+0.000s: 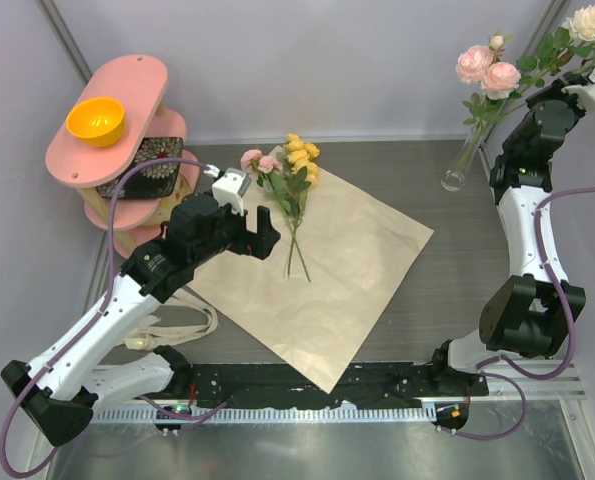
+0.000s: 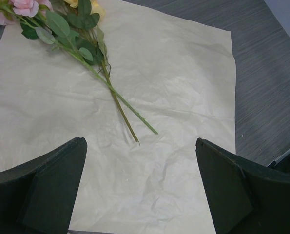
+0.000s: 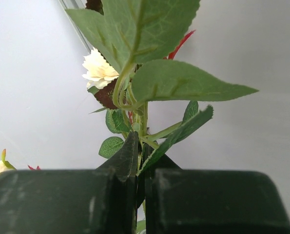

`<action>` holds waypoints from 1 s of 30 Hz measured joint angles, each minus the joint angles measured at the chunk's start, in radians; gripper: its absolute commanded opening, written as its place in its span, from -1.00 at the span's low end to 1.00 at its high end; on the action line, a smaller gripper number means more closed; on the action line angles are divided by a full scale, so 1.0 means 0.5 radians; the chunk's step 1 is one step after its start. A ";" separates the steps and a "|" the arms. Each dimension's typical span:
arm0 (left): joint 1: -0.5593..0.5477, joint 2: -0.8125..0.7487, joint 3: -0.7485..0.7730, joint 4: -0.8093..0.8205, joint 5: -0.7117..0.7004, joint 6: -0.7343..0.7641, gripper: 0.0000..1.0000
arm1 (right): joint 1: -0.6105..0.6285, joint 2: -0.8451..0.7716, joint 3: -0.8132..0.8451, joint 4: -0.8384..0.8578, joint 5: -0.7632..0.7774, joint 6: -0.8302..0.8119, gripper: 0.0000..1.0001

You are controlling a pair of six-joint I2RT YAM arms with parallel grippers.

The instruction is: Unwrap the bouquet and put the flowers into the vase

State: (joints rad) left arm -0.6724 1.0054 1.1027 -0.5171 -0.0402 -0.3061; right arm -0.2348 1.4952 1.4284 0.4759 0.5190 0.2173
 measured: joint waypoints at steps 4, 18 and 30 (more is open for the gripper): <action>0.009 0.000 0.000 0.000 0.012 0.000 0.96 | 0.000 0.000 0.000 -0.006 -0.014 0.006 -0.98; 0.016 0.002 -0.014 0.001 0.038 -0.002 0.96 | 0.000 -0.035 0.001 -0.216 -0.012 -0.017 -0.97; 0.034 0.002 -0.015 0.002 0.050 -0.002 0.96 | 0.013 -0.026 0.056 -0.266 -0.072 0.050 -0.98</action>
State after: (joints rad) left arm -0.6556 1.0061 1.0950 -0.5163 -0.0154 -0.3073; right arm -0.2283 1.4822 1.4563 0.3431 0.4828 0.2424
